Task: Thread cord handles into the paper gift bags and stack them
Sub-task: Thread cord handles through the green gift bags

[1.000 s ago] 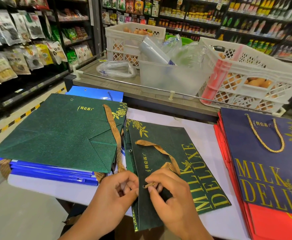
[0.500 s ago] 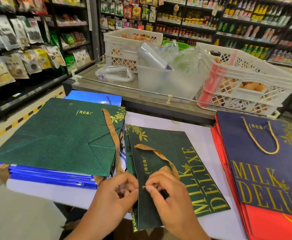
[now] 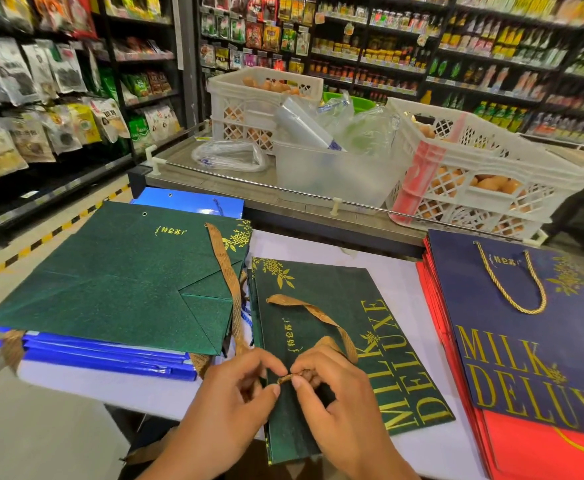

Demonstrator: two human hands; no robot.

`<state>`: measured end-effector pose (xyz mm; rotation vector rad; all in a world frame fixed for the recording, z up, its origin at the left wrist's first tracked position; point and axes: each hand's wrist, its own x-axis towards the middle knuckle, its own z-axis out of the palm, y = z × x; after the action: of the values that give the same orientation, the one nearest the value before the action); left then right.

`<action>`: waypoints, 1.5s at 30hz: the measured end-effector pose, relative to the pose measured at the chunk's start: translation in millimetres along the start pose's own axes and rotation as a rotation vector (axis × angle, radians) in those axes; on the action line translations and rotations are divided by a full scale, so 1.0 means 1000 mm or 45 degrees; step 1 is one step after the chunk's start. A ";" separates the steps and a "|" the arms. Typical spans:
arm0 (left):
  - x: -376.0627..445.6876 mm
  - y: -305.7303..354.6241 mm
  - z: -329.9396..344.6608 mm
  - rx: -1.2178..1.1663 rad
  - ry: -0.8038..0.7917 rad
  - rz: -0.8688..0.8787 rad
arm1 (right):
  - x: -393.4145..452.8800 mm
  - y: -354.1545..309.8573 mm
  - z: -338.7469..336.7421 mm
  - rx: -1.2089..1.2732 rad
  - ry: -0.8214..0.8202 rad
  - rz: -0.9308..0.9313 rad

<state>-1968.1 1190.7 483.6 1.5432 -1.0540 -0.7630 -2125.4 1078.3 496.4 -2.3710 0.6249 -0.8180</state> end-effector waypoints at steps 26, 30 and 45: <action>-0.027 0.023 0.000 0.064 0.416 0.262 | -0.060 -0.015 -0.067 -0.442 -0.018 -0.058; -0.029 0.031 -0.011 0.136 0.460 0.264 | -0.038 -0.036 -0.078 -0.428 0.274 -0.158; -0.015 0.048 0.008 -0.374 -0.007 0.095 | 0.035 -0.110 -0.168 -0.725 0.670 -0.355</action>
<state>-1992.3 1199.2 527.6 1.2461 -0.9511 -0.8308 -2185.7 1081.3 691.0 -2.8005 0.8288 -1.5956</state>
